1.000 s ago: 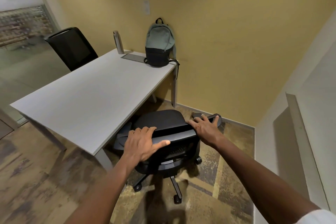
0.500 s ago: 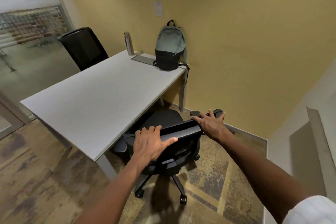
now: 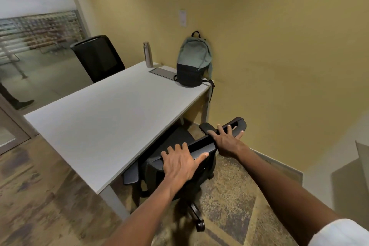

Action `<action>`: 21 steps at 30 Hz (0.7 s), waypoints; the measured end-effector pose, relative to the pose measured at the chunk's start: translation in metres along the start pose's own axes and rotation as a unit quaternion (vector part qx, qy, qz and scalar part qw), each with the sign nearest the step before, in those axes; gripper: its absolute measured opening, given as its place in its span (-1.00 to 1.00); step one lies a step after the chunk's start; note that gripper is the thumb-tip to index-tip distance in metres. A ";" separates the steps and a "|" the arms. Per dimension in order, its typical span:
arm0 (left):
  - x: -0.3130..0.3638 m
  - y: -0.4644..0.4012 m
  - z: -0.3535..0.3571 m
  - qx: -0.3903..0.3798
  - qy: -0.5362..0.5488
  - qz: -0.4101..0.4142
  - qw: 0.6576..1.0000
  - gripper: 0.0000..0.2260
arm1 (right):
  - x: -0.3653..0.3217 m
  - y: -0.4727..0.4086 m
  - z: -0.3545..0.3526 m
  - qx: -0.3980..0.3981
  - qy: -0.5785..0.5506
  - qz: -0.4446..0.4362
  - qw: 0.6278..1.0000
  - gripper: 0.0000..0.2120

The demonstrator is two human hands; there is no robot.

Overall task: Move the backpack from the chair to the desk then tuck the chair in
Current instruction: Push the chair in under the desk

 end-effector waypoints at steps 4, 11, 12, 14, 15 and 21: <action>-0.007 -0.016 0.002 0.004 -0.003 -0.002 1.000 -0.07 | -0.003 -0.018 -0.004 0.003 -0.033 -0.032 0.999 -0.13; -0.028 -0.043 0.007 -0.036 0.030 0.028 0.999 -0.14 | -0.003 -0.055 -0.011 0.045 -0.030 -0.123 0.991 -0.11; -0.031 -0.046 0.007 -0.041 0.034 0.036 0.998 -0.17 | -0.002 -0.062 -0.013 0.054 -0.029 -0.131 0.990 -0.10; -0.037 -0.054 0.005 -0.042 0.032 0.040 0.998 -0.20 | -0.003 -0.077 -0.016 0.067 -0.025 -0.144 0.987 -0.09; -0.038 -0.059 0.005 -0.038 0.028 0.034 0.998 -0.21 | -0.002 -0.085 -0.017 0.071 -0.023 -0.152 0.986 -0.08; -0.026 -0.089 0.013 -0.027 0.016 -0.010 0.999 -0.22 | 0.012 -0.128 -0.024 0.080 -0.017 -0.183 0.980 -0.12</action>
Point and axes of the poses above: each hand's wrist, its own y-axis away from the middle knuckle, its own z-axis out of the palm, x = y × z, the point moved 7 cm from there along -y, towards the middle knuckle, and after that the axes turned 15 degrees about y, right-handed, at the moved point
